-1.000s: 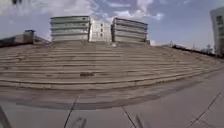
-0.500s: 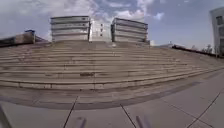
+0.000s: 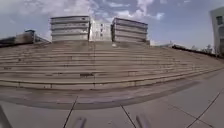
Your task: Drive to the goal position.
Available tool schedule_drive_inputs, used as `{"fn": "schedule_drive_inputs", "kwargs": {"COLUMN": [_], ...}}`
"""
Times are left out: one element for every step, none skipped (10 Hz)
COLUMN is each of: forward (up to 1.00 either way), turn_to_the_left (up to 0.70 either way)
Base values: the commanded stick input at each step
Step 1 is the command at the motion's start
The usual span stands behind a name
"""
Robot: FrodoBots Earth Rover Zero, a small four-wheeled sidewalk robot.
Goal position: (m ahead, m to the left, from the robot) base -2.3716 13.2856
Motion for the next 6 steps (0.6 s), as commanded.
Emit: {"fn": "schedule_drive_inputs", "kwargs": {"forward": [-0.70, -0.70, -0.70, -0.70, -0.70, -0.70], "turn_to_the_left": [-0.27, -0.27, -0.27, -0.27, -0.27, -0.27]}}
